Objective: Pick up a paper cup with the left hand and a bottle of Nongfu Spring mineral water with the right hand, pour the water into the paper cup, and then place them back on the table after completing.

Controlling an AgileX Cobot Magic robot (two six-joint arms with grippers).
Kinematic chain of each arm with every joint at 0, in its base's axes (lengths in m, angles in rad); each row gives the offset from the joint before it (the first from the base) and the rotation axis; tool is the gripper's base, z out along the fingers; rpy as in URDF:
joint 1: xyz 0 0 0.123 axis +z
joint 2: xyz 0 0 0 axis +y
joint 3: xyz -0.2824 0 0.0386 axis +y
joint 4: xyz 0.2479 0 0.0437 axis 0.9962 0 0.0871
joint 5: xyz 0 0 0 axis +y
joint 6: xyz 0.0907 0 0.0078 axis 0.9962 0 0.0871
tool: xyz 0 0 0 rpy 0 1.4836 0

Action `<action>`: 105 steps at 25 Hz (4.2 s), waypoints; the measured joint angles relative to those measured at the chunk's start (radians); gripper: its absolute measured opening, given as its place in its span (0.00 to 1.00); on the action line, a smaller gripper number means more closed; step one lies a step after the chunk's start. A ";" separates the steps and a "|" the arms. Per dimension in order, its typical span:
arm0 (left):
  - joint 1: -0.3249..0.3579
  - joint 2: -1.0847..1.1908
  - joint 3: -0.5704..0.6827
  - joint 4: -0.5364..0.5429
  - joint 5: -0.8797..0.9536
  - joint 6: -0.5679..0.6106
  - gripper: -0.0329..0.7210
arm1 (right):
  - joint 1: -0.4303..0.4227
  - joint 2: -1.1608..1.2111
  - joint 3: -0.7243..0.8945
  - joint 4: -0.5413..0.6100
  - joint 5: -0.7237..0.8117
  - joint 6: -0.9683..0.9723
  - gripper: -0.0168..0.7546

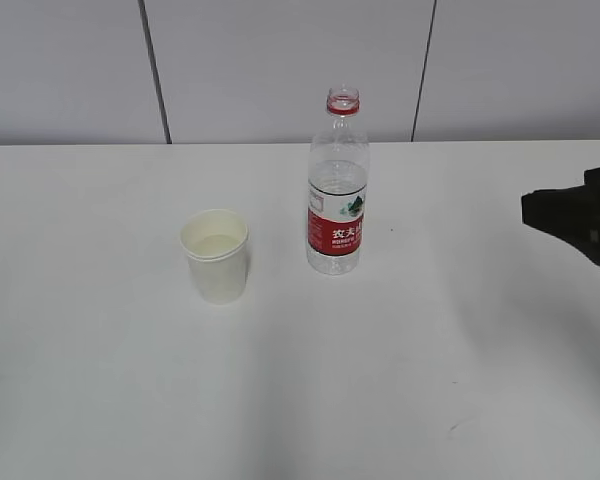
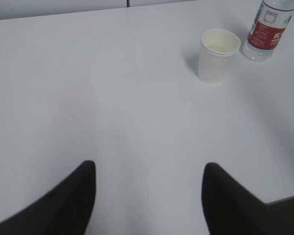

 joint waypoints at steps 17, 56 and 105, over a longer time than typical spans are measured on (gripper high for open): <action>0.000 0.000 0.000 0.000 0.000 0.000 0.60 | 0.000 -0.322 0.115 -0.002 -0.006 0.064 0.78; 0.000 0.000 0.000 -0.002 -0.001 0.000 0.53 | 0.000 -1.027 0.098 1.833 1.360 -1.780 0.78; 0.004 0.000 0.000 -0.002 -0.002 0.000 0.43 | 0.000 -1.032 0.099 1.870 1.548 -1.806 0.78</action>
